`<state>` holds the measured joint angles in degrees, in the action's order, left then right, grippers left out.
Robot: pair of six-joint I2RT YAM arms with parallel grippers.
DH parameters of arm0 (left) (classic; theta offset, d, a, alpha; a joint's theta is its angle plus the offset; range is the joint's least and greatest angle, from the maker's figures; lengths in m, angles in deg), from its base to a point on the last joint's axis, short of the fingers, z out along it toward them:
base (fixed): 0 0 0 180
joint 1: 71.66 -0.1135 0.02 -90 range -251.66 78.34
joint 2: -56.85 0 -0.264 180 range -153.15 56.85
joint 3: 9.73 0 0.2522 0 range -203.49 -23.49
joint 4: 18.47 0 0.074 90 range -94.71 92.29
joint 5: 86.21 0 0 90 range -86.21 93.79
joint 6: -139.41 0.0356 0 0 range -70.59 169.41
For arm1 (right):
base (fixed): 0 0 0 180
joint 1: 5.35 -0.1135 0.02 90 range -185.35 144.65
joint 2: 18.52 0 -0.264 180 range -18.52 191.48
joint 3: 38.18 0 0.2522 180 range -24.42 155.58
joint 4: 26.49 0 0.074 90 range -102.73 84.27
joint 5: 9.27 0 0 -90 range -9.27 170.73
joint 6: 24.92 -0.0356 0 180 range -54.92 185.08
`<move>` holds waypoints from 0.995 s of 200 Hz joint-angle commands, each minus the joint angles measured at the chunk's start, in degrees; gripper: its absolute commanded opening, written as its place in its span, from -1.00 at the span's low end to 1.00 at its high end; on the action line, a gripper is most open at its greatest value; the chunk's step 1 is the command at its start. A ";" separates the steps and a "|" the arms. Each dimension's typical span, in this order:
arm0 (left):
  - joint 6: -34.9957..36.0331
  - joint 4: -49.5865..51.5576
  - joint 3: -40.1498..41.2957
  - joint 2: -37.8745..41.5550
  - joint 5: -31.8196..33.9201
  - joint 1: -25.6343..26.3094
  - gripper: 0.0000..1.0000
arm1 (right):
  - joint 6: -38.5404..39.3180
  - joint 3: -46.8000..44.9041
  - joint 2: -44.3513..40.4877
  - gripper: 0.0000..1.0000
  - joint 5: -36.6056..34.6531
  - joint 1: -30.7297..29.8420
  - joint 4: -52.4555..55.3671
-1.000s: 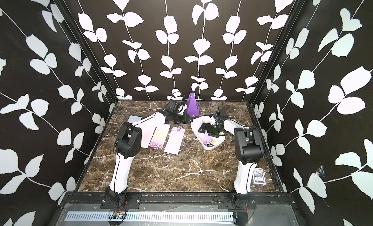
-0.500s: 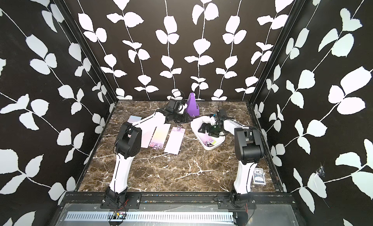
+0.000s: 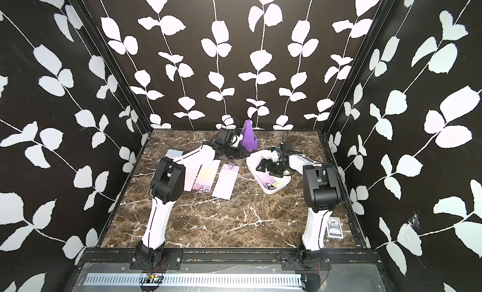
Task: Take the stickers out of the storage box
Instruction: Pick up the sticker from the storage box.
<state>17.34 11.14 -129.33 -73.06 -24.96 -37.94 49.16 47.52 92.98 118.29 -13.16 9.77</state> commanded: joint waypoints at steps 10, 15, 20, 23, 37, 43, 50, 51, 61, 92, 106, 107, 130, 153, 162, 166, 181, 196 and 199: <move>-0.09 -1.01 -1.73 0.03 -0.95 0.47 -0.49 | -0.02 -0.65 3.60 0.98 -1.79 0.11 1.15; -0.09 -1.05 -1.82 0.01 -0.95 0.48 -0.51 | -0.07 -0.58 3.61 0.97 -1.79 0.12 1.14; -0.17 -1.04 -1.86 0.00 -1.03 0.48 -0.53 | -0.07 -0.59 3.72 0.97 -1.71 0.12 1.17; -0.18 -1.05 -1.88 0.00 -0.97 0.48 -0.54 | -0.06 -0.60 3.72 0.97 -1.69 0.09 1.11; -0.27 -1.09 -1.97 -0.21 -1.13 0.55 -0.54 | -0.02 -0.60 3.81 0.98 -1.66 0.11 1.07; -0.27 -1.05 -2.09 -0.34 -1.26 0.54 -0.54 | 0.00 -0.60 3.81 0.97 -1.70 0.08 1.14; -0.36 -1.02 -2.09 -0.48 -1.25 0.57 -0.54 | -0.01 -0.59 3.81 0.97 -1.70 0.09 1.15; -0.36 -1.01 -2.09 -0.50 -1.32 0.57 -0.54 | -0.04 -0.58 3.81 0.97 -1.66 0.08 1.14; -0.40 -0.96 -2.09 -0.61 -1.44 0.65 -0.55 | 0.01 -0.58 3.82 0.97 -1.70 0.08 1.19; -0.44 -1.00 -2.13 -0.79 -1.79 0.76 -0.72 | 0.00 -0.41 3.98 0.97 -1.66 0.12 1.27; -0.44 -0.88 -2.41 -0.79 -1.85 0.77 -0.80 | -0.04 -0.31 4.17 0.98 -1.69 0.16 1.23; -0.44 -0.90 -2.42 -0.79 -1.89 0.76 -0.81 | -0.06 -0.31 4.16 0.98 -1.65 0.12 1.23; -0.05 0.02 -3.54 -0.78 -1.94 0.74 -0.90 | -0.14 -0.31 4.17 0.98 -1.70 0.08 1.41; 0.11 0.84 -5.01 -0.79 -2.14 0.80 -0.96 | 0.10 -0.19 3.73 0.98 -2.18 0.22 2.01; -0.01 1.13 -5.62 -0.79 -2.29 0.74 -0.97 | 0.23 -0.08 3.41 0.98 -2.38 0.21 2.39; -0.08 1.19 -5.75 -0.79 -2.43 0.76 -0.98 | 0.32 -0.04 3.18 0.98 -2.52 0.18 2.53; -0.35 1.45 -6.51 -0.76 -2.93 0.75 -0.98 | 0.92 0.13 2.14 0.98 -3.48 0.34 3.57; -0.71 1.33 -6.97 -0.66 -3.39 0.83 -1.00 | 1.48 0.30 0.74 0.99 -4.80 0.56 4.60; -0.75 1.33 -7.05 -0.69 -3.66 0.83 -0.99 | 1.49 0.31 0.38 0.99 -5.12 0.68 4.78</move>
<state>16.59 12.26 -133.99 -74.48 -27.34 -37.07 49.29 47.98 93.26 118.68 -13.10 9.90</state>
